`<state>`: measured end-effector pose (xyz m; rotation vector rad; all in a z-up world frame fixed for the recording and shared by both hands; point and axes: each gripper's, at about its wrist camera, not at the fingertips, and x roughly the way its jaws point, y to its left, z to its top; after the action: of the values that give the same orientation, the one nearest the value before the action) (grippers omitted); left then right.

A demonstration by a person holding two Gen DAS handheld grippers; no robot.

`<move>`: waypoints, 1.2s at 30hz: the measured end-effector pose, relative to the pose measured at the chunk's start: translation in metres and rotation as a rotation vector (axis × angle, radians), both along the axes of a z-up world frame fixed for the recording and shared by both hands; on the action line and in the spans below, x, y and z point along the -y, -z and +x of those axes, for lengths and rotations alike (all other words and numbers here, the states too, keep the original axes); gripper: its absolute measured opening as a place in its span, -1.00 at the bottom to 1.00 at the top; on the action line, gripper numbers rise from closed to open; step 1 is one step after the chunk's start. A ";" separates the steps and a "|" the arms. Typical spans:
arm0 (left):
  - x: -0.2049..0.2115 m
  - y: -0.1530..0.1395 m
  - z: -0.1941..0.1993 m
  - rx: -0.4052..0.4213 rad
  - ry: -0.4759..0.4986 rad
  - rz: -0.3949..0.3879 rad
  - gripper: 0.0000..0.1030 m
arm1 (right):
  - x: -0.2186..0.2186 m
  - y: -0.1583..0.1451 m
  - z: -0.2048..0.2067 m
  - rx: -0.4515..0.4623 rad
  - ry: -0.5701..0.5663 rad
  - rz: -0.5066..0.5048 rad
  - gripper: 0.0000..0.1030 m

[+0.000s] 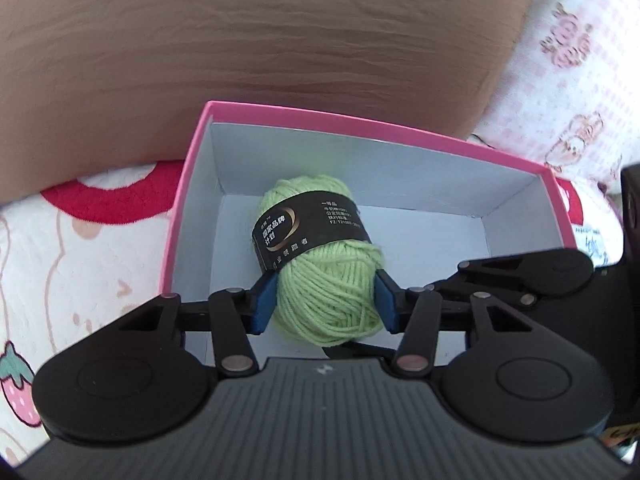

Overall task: Organize objects
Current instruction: 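Lower the yarn ball into the pink box and open the left tool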

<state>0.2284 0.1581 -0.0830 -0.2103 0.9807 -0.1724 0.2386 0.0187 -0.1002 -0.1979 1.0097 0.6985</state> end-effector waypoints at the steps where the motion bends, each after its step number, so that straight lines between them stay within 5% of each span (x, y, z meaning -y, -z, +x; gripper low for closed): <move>1: -0.002 -0.001 0.000 0.005 -0.005 -0.003 -0.07 | -0.001 -0.001 0.001 -0.002 0.005 0.005 -0.25; 11: -0.005 -0.011 -0.007 0.014 -0.043 0.061 -0.35 | -0.004 0.002 0.007 -0.031 0.002 0.062 -0.24; 20: -0.022 -0.007 -0.004 -0.030 -0.071 -0.016 -0.54 | -0.006 0.003 0.013 -0.075 0.008 0.042 -0.33; 27: -0.016 -0.007 -0.006 -0.020 -0.072 0.009 -0.54 | -0.001 0.006 0.013 -0.077 0.035 0.077 -0.38; 36: -0.015 -0.004 -0.005 -0.028 -0.081 0.054 -0.54 | 0.012 -0.002 -0.005 -0.055 -0.080 0.090 -0.31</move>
<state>0.2234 0.1728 -0.0785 -0.2026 1.0014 -0.0690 0.2340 0.0069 -0.0983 -0.1414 1.0245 0.8240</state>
